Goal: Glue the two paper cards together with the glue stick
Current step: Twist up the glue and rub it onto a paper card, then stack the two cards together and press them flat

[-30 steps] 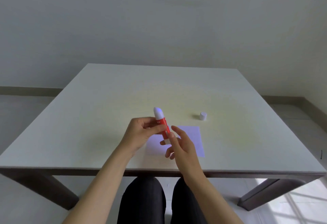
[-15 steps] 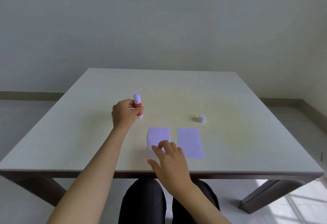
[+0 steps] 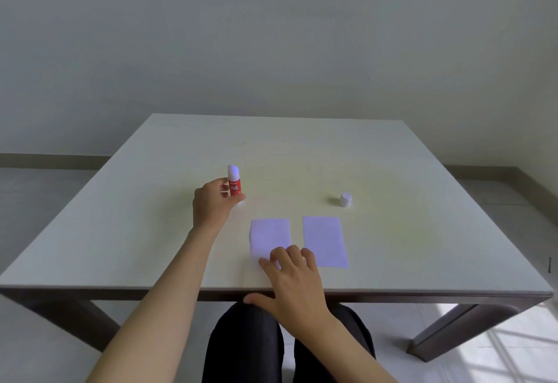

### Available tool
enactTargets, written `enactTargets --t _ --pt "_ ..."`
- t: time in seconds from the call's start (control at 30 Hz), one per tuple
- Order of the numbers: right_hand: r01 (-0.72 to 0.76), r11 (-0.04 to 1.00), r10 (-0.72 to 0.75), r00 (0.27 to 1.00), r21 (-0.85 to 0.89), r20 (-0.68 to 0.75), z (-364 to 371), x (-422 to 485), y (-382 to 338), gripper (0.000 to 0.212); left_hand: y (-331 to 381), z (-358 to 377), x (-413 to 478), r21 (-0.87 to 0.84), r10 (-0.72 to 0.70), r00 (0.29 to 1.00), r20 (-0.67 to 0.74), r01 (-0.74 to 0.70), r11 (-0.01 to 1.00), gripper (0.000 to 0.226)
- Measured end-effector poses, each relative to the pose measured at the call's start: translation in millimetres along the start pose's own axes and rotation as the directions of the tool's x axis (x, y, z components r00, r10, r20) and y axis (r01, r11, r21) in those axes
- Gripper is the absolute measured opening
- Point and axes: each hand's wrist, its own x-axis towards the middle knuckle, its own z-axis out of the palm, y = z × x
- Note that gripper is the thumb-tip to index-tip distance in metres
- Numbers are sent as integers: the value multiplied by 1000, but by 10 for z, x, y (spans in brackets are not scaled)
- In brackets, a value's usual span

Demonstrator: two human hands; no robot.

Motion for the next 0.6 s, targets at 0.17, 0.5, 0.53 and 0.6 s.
enactTargets --t 0.17,0.5,0.53,0.6 --pt "133 990 -123 978 50 -168 86 -108 25 20 -118 -70 -287 -111 107 958 -267 -141 984 82" --pt "-319 315 695 719 894 11 -456 163 429 18 118 -115 -1057 -497 -28 998 54 51 866 13" --pt "-315 216 713 697 924 71 -467 154 460 15 194 -87 -1101 -523 -29 988 155 107 845 14" --pt "-293 33 731 659 956 177 -472 122 484 10 346 -19 -1165 -570 -22 961 277 183 801 13"
